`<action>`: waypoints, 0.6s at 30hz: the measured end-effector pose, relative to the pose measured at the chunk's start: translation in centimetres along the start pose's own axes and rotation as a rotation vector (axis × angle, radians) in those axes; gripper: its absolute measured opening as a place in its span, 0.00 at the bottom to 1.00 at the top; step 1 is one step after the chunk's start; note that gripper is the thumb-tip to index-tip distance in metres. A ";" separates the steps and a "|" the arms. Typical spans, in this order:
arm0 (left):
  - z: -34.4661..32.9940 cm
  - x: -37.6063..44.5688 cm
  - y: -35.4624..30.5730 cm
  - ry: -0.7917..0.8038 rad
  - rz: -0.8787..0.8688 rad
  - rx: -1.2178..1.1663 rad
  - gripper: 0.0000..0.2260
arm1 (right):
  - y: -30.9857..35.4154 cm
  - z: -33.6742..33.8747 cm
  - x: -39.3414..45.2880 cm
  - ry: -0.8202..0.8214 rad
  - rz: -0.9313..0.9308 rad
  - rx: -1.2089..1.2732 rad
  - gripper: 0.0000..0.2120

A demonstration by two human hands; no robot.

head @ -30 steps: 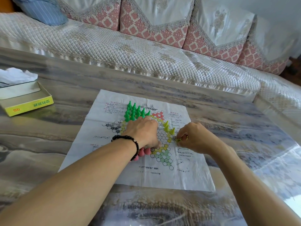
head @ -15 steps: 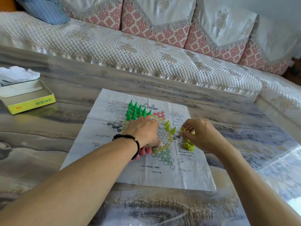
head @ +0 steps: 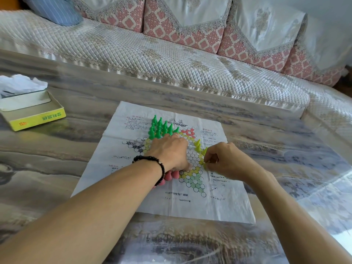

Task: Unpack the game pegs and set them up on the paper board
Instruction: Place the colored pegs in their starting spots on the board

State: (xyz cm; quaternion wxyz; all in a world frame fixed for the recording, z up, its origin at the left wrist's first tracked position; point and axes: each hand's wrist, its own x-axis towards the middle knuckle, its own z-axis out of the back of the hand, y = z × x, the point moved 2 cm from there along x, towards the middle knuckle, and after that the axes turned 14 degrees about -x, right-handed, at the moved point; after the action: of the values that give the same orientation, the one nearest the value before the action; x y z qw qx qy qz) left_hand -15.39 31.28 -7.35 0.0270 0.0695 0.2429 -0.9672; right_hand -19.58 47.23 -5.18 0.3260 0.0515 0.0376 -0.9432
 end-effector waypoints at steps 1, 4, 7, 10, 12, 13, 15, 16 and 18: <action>0.0 0.0 0.0 0.000 0.002 -0.001 0.29 | 0.0 0.1 0.0 0.000 -0.006 0.011 0.04; 0.0 0.0 0.0 0.000 0.004 -0.002 0.29 | -0.2 0.5 -0.1 -0.022 -0.017 0.039 0.04; 0.1 0.0 0.0 0.003 0.005 -0.001 0.29 | -0.1 0.6 0.2 -0.042 -0.012 0.007 0.06; 0.1 -0.1 -0.1 0.006 0.009 0.003 0.28 | -0.1 0.9 0.6 -0.136 -0.032 -0.011 0.06; 0.1 -0.1 -0.1 0.006 0.011 0.007 0.27 | -0.1 1.0 1.1 -0.207 -0.038 -0.041 0.06; 0.1 -0.1 -0.1 0.005 0.011 0.006 0.26 | 0.0 1.0 1.3 -0.226 -0.034 -0.062 0.06; 0.1 -0.1 -0.1 0.003 0.008 0.004 0.27 | 0.3 0.9 1.9 -0.233 -0.020 -0.095 0.05; 0.1 -0.1 0.0 0.002 0.006 0.002 0.27 | 0.4 0.8 2.1 -0.228 -0.017 -0.105 0.05; 0.1 -0.1 0.0 -0.007 0.001 -0.005 0.26 | 0.5 0.5 2.5 -0.219 -0.019 -0.120 0.05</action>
State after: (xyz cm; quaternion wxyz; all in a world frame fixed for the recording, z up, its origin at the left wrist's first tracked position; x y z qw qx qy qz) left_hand -15.28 31.29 -7.24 0.0283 0.0663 0.2450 -0.9668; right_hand -21.22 45.27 -5.00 0.3218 -0.0718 0.0587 -0.9423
